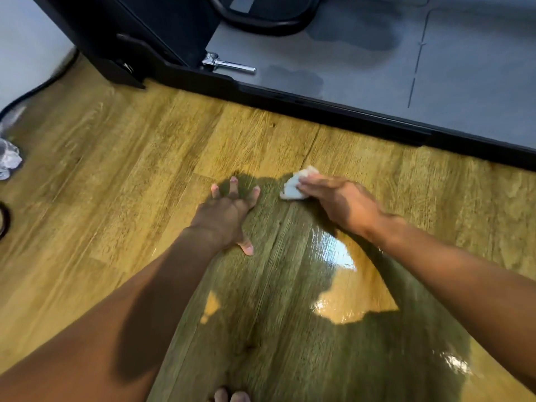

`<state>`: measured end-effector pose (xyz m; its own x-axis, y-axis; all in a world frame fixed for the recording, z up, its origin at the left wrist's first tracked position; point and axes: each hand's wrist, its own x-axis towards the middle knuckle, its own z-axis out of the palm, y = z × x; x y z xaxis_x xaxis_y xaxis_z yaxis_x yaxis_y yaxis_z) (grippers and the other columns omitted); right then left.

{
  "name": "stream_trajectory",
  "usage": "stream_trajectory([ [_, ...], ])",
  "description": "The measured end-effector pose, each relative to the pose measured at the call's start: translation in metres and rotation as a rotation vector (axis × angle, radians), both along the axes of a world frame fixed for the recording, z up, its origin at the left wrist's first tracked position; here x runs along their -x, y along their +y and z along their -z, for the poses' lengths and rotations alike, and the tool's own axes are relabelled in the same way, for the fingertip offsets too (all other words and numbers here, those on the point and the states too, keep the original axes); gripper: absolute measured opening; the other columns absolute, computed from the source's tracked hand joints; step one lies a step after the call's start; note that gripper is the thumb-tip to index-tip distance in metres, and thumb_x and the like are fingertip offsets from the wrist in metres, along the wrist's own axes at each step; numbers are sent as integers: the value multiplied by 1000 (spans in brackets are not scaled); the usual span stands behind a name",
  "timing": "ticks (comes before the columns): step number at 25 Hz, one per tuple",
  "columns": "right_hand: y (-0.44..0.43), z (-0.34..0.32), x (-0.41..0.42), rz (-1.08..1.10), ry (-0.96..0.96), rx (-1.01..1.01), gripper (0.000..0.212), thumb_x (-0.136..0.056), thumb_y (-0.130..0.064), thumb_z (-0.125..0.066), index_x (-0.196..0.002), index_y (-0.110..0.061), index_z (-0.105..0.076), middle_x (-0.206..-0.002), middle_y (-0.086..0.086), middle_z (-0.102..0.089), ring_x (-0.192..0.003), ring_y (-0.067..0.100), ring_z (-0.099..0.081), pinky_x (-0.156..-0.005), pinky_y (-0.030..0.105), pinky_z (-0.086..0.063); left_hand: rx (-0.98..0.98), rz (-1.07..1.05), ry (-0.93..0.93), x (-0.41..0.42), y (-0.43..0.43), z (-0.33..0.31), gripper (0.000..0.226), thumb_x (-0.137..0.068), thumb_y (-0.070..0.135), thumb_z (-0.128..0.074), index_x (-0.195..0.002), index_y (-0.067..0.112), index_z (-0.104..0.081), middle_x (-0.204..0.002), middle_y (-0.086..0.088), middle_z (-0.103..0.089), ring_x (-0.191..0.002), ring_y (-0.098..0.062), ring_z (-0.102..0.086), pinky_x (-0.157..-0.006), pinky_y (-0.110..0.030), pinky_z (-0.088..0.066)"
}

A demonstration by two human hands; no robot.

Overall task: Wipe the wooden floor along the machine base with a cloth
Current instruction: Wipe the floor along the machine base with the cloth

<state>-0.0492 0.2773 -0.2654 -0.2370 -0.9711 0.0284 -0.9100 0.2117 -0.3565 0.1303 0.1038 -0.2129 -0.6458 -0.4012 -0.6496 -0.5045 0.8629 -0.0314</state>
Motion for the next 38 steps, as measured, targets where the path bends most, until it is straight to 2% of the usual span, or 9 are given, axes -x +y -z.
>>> stream_trajectory([
  [2, -18, 0, 33, 291, 16, 42, 40, -97, -12, -41, -135, -22, -49, -144, 2, -45, -128, 19, -48, -107, 43, -40, -6, -9, 5, 0, 0, -1, 132, -57, 53, -83, -148, 41, 12, -156, -10, 21, -142, -45, 6, -109, -55, -24],
  [5, -4, 0, -5, 191, 0, 73, 30, -100, -27, -36, -125, -23, -52, -122, 9, -62, -87, 11, -69, -65, 27, -60, 1, 0, -7, 0, 0, -3, 132, -57, 54, -82, -148, 40, 14, -156, -11, 21, -142, -46, 7, -111, -56, -18],
  [9, 12, 2, -7, -105, -4, 98, 31, -99, -38, -44, -129, -32, -51, -127, 0, -60, -106, 1, -62, -88, 24, -52, -28, -25, 2, -1, 0, -1, 133, -57, 51, -83, -147, 40, 14, -156, -11, 22, -141, -46, 9, -108, -63, -24],
  [14, -46, -7, 57, 428, 41, 70, 45, -94, 1, -44, -133, -18, -51, -139, 5, -50, -113, 23, -61, -103, 38, -44, -19, -25, 21, -3, -1, 3, 133, -57, 53, -82, -146, 41, 16, -156, -8, 23, -142, -44, 9, -108, -64, -24],
  [17, -33, -1, -3, 275, 24, 54, 34, -99, -21, -32, -127, -26, -52, -129, 1, -57, -91, 7, -63, -85, 25, -52, -36, -32, 33, -6, -1, 7, 133, -58, 52, -82, -146, 42, 17, -155, -7, 25, -141, -44, 11, -108, -64, -24],
  [20, -21, 1, -13, 46, 50, 45, 36, -97, -16, -45, -131, -24, -51, -136, 2, -53, -113, 14, -59, -97, 31, -42, -52, -31, 29, -3, -2, 8, 134, -57, 48, -84, -147, 40, 16, -154, -9, 26, -140, -46, 13, -106, -66, -25],
  [27, -46, -16, 6, 362, 39, -78, 35, -98, -12, -36, -130, -23, -45, -117, 9, -63, -73, 5, -63, -55, 22, -55, -58, -11, 30, -1, -4, 12, 136, -56, 48, -84, -146, 36, 18, -153, -11, 27, -138, -50, 13, -105, -68, -25],
  [32, 31, -7, -89, -106, -22, -20, 56, -85, -3, -51, -136, -22, -43, -141, 7, -48, -122, 22, -55, -95, 41, -50, -35, 11, 47, -3, -5, 16, 137, -54, 50, -84, -147, 35, 16, -155, -13, 22, -138, -51, 10, -104, -68, -26],
  [38, 1, -21, -73, 303, -48, -55, 53, -94, -2, -42, -139, -31, -42, -146, 5, -41, -122, 16, -54, -102, 36, -42, -40, 46, 71, -8, -9, 6, 127, -60, 51, -82, -149, 38, 9, -158, -8, 11, -142, -44, 0, -109, -59, -27],
])
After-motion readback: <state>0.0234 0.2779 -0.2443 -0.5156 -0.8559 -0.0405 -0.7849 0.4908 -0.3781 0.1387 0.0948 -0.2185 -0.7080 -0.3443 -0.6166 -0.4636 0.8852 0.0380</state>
